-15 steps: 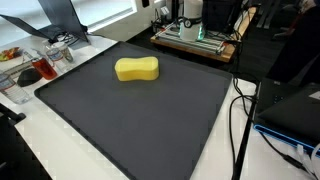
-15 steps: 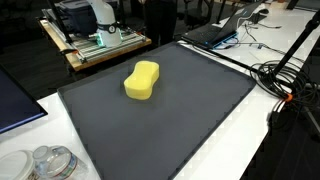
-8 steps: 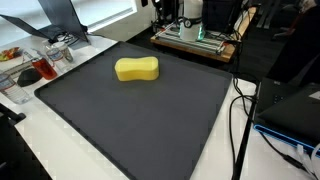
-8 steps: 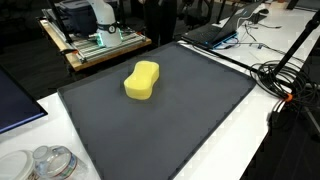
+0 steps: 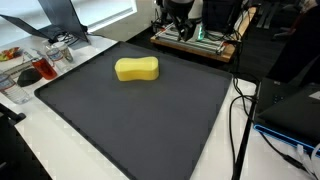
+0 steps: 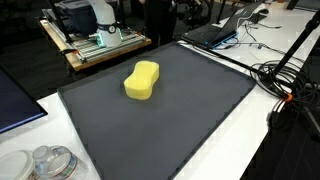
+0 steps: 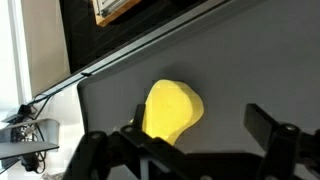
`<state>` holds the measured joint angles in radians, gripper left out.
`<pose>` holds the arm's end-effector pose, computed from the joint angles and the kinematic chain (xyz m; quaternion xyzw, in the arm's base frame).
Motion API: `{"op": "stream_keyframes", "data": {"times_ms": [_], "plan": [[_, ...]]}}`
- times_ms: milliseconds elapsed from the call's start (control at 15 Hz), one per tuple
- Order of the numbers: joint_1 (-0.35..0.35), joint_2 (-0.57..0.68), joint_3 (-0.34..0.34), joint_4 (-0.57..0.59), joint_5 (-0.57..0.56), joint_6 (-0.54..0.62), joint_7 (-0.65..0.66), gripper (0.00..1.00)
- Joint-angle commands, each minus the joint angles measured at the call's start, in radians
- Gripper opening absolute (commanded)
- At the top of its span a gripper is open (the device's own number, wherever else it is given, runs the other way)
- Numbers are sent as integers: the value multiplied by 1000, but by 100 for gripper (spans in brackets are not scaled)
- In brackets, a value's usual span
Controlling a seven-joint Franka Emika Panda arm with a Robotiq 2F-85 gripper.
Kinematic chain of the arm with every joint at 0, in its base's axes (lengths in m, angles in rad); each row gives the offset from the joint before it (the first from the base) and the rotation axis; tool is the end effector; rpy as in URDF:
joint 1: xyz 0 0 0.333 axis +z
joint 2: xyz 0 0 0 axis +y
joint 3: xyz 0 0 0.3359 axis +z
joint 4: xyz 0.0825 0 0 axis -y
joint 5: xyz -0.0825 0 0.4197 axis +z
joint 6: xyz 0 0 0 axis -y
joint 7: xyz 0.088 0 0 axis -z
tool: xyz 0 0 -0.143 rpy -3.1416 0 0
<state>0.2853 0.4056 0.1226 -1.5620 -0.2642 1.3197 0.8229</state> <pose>0.5821 0.1978 0.3606 0.9254 -0.1822 -0.1950 0.2690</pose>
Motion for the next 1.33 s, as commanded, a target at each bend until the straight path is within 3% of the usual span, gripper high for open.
{"op": "stream_keyframes", "data": {"times_ms": [0,333,933,1267], "plan": [[21,97,-18,93,14,-24,25,100],[-21,162,-56,96,51,63,2,100],[-154,206,-149,45,99,355,-48,100],[-229,220,-214,46,145,399,-27,100]]}}
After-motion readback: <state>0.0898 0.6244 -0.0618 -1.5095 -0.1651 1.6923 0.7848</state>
